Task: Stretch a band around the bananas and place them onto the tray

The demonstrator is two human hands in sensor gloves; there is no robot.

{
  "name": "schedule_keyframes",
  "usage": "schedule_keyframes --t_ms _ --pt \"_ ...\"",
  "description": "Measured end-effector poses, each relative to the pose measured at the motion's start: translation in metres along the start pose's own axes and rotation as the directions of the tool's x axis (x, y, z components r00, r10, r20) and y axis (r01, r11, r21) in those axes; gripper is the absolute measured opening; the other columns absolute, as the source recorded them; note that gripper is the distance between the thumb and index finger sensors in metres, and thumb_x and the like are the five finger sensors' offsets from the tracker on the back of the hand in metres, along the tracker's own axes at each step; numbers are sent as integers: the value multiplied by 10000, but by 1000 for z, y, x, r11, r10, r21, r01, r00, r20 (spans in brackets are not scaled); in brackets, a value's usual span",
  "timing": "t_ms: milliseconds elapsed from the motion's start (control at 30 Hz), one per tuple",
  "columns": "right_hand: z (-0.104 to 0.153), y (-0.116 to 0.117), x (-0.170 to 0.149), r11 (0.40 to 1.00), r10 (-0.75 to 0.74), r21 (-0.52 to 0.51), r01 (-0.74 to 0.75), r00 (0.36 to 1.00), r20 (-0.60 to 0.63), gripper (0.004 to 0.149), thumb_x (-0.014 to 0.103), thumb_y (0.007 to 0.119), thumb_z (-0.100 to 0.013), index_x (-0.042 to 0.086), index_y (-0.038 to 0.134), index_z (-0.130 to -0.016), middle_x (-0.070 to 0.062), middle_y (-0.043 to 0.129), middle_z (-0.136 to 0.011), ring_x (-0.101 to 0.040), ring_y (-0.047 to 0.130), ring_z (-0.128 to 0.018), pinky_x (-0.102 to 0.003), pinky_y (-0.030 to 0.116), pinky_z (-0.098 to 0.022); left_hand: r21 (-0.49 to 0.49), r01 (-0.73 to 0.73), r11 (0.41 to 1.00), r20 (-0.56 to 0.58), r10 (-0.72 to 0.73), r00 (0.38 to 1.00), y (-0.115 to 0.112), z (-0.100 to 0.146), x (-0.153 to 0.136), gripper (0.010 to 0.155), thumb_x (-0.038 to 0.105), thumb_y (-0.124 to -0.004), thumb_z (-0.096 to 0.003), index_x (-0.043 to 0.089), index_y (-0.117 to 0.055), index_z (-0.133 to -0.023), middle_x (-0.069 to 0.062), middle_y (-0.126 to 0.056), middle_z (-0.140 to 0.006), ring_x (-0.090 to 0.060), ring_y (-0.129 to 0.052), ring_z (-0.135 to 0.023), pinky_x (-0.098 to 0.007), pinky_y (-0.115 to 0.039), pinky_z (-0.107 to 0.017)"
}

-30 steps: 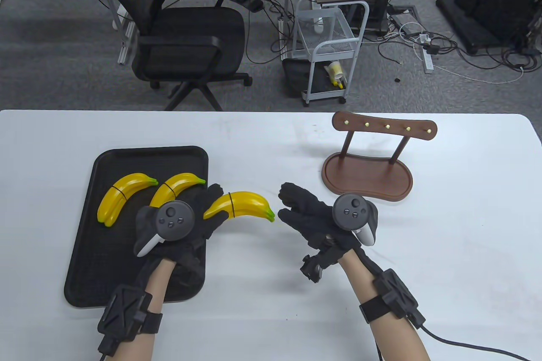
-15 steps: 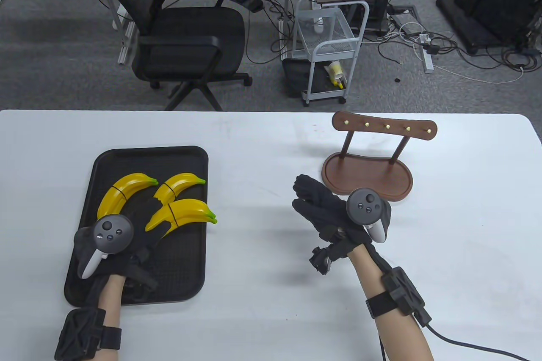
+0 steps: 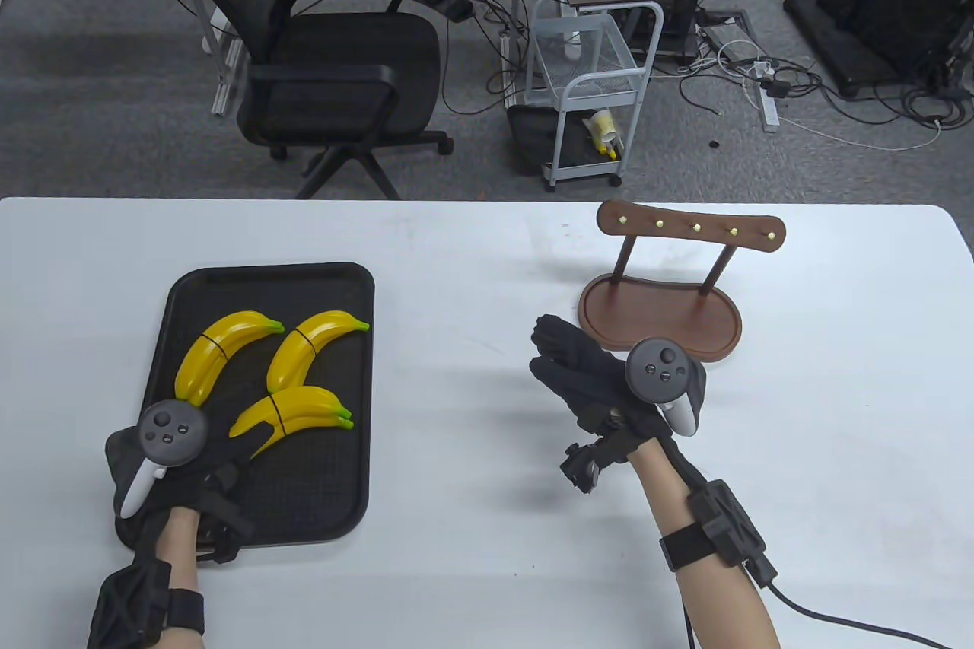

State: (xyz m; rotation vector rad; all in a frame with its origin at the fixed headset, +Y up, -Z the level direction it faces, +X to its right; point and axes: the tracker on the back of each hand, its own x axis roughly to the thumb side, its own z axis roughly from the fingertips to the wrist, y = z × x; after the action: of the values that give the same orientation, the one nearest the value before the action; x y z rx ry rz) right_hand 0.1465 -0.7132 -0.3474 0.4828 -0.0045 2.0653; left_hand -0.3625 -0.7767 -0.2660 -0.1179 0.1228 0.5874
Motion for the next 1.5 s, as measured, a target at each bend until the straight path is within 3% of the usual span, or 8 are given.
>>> schedule_keyframes --t_ms 300,867,1233,1500 --pt "0 1 -1 1000 5 7 -5 1000 -9 678 464 729 -560 94 537 -1095 -183 661 -1078 -441 737 -925 -549 699 -621 -41 -23 999 -20 22 1000 -5 -1 -8 586 431 -854 -539 291 -634 -1064 18 -798 -1094 -289 -879 -961 -505 -701 -747" --pt "0 0 -2 1000 4 15 -4 1000 -13 676 463 728 -561 93 538 -1094 -185 661 -1078 -444 735 -926 -553 699 -618 41 -114 993 28 113 993 9 0 1 600 458 -807 -562 279 -592 -1093 -3 -725 -1149 -332 -791 -1034 -549 -631 -781" --pt "1 -2 -2 998 52 22 -52 999 -7 676 463 727 -562 94 538 -1095 -191 654 -1083 -454 724 -932 -567 690 -620 76 -123 989 160 110 981 24 -11 59 598 462 -782 -579 263 -579 -1105 -30 -694 -1169 -355 -763 -1049 -561 -617 -778" --pt "1 -9 7 985 175 5 -175 984 15 675 461 724 -565 90 537 -1098 -202 640 -1091 -474 702 -942 -595 671 -622 111 -77 991 255 47 966 18 -15 116 594 466 -761 -589 246 -577 -1110 -51 -685 -1173 -375 -752 -1050 -579 -606 -771"
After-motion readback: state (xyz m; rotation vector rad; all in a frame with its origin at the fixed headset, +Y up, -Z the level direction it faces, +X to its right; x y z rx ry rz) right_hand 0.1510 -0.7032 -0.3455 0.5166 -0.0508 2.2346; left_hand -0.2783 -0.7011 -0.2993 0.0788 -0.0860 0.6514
